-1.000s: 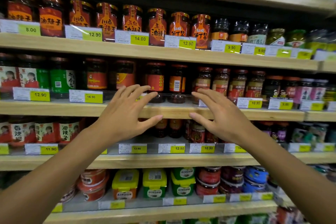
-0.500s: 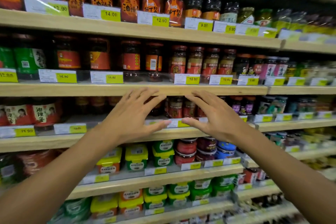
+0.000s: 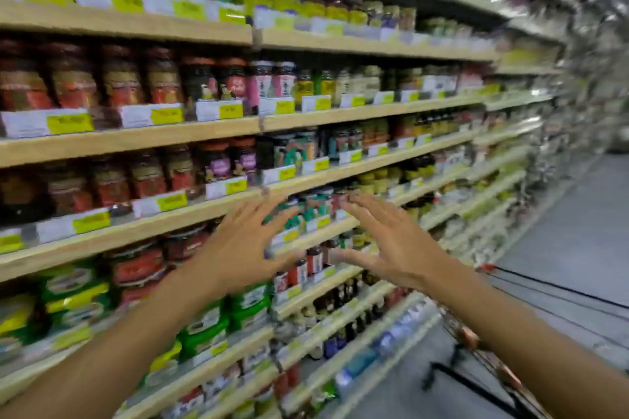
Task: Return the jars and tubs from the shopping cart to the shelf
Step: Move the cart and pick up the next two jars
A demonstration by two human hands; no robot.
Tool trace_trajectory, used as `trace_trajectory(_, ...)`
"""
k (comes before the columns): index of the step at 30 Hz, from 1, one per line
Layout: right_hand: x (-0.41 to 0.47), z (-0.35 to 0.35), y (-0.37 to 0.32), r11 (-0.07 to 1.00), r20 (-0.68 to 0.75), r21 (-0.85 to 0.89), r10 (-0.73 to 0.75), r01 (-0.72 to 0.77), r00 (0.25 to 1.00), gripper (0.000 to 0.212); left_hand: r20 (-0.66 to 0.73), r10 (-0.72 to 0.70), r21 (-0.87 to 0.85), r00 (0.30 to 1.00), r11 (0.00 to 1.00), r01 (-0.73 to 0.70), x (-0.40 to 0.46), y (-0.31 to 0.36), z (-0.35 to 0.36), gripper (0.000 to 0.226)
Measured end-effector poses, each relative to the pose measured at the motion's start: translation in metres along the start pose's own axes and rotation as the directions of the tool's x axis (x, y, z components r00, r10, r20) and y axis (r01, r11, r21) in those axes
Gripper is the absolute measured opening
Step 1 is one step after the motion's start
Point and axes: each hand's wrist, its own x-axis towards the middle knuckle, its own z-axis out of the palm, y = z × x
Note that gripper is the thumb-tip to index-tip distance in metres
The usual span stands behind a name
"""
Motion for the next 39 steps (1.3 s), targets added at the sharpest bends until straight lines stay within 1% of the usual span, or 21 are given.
trace_trajectory(2, -0.035, -0.003, 0.045, 0.997, 0.003, -0.012, 0.078, -0.078, 0.997, 0.087, 0.015, 0.072, -0.007, 0.997, 0.997, -0.072, 0.034, 0.041, 0.023, 0.092)
trace_trajectory(5, -0.085, -0.004, 0.102, 0.979, 0.002, -0.006, 0.202, -0.202, 0.979, 0.089, 0.034, 0.181, -0.075, 0.983, 0.981, -0.178, 0.079, 0.1, 0.057, 0.081)
trace_trajectory(9, -0.14, 0.001, 0.161, 0.939, -0.006, -0.016, 0.344, -0.344, 0.939, 0.089, 0.043, 0.316, -0.161, 0.948, 0.938, -0.306, 0.126, 0.167, 0.094, 0.086)
trace_trajectory(13, -0.18, 0.009, 0.209, 0.876, 0.02, -0.004, 0.482, -0.482, 0.876, 0.087, 0.039, 0.432, -0.212, 0.901, 0.885, -0.415, 0.17, 0.219, 0.132, 0.092)
trace_trajectory(16, -0.196, 0.016, 0.241, 0.814, 0.039, -0.054, 0.58, -0.578, 0.814, 0.089, 0.022, 0.5, -0.313, 0.866, 0.826, -0.469, 0.204, 0.247, 0.162, 0.089)
trace_trajectory(18, -0.202, 0.021, 0.26, 0.772, 0.041, -0.083, 0.634, -0.63, 0.772, 0.09, 0.016, 0.542, -0.347, 0.84, 0.791, -0.504, 0.229, 0.262, 0.183, 0.088)
trace_trajectory(21, -0.204, 0.031, 0.288, 0.708, 0.044, -0.096, 0.705, -0.699, 0.708, 0.093, 0.023, 0.593, -0.411, 0.805, 0.739, -0.533, 0.267, 0.28, 0.209, 0.09)
trace_trajectory(24, -0.202, 0.042, 0.312, 0.648, 0.035, -0.112, 0.76, -0.753, 0.649, 0.09, 0.037, 0.647, -0.455, 0.762, 0.689, -0.563, 0.301, 0.293, 0.233, 0.091)
trace_trajectory(26, -0.197, 0.048, 0.326, 0.606, 0.027, -0.106, 0.794, -0.788, 0.607, 0.089, 0.043, 0.671, -0.474, 0.741, 0.666, -0.576, 0.325, 0.298, 0.25, 0.088)
trace_trajectory(30, -0.193, 0.064, 0.356, 0.545, 0.015, -0.086, 0.838, -0.834, 0.546, 0.086, 0.05, 0.71, -0.5, 0.703, 0.627, -0.597, 0.371, 0.313, 0.284, 0.091)
trace_trajectory(34, -0.198, 0.081, 0.395, 0.477, 0.02, -0.042, 0.879, -0.878, 0.477, 0.085, 0.078, 0.74, -0.525, 0.668, 0.6, -0.604, 0.408, 0.342, 0.309, 0.082)
trace_trajectory(37, -0.206, 0.093, 0.435, 0.44, 0.017, -0.024, 0.898, -0.897, 0.44, 0.085, 0.108, 0.749, -0.534, 0.654, 0.598, -0.597, 0.436, 0.372, 0.332, 0.073)
trace_trajectory(39, -0.212, 0.102, 0.465, 0.429, 0.014, 0.004, 0.903, -0.903, 0.429, 0.084, 0.14, 0.757, -0.544, 0.638, 0.597, -0.589, 0.456, 0.394, 0.349, 0.072)
